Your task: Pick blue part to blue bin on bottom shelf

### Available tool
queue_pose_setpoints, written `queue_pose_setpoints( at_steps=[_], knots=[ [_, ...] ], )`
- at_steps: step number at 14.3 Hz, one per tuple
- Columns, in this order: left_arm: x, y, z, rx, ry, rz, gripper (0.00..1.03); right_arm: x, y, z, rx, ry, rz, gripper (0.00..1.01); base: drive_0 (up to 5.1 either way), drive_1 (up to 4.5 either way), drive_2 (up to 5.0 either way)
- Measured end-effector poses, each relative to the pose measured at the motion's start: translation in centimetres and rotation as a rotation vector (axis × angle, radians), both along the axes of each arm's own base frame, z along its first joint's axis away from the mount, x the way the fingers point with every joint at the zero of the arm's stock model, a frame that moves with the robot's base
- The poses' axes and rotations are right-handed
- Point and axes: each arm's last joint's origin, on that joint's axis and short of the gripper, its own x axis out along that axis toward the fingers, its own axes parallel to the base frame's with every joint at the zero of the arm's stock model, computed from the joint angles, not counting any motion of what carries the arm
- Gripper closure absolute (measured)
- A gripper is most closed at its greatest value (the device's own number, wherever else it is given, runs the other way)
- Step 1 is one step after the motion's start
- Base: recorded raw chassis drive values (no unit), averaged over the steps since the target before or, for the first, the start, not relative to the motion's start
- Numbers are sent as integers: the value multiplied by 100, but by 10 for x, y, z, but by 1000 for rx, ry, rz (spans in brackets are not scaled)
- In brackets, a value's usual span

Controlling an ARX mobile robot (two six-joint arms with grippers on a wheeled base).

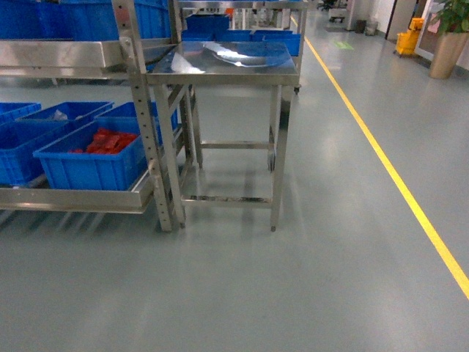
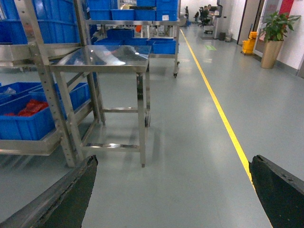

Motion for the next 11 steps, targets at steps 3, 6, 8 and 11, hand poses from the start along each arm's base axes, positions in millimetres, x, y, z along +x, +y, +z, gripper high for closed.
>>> queue_pose_setpoints(
  at_steps=[3, 6, 8, 11],
  knots=[
    [0, 0, 0, 0, 1, -2, 60, 0, 0, 0, 0, 2, 0, 3, 2, 423, -419],
    [0, 0, 0, -3, -4, -2, 60, 0, 0, 0, 0, -1, 0, 3, 1, 423, -421],
    [0, 0, 0, -1, -1, -3, 60, 0, 0, 0, 0, -2, 0, 3, 0, 423, -423],
    [0, 0, 0, 0, 0, -3, 60, 0, 0, 0, 0, -5, 0, 3, 3, 425, -420]
  ],
)
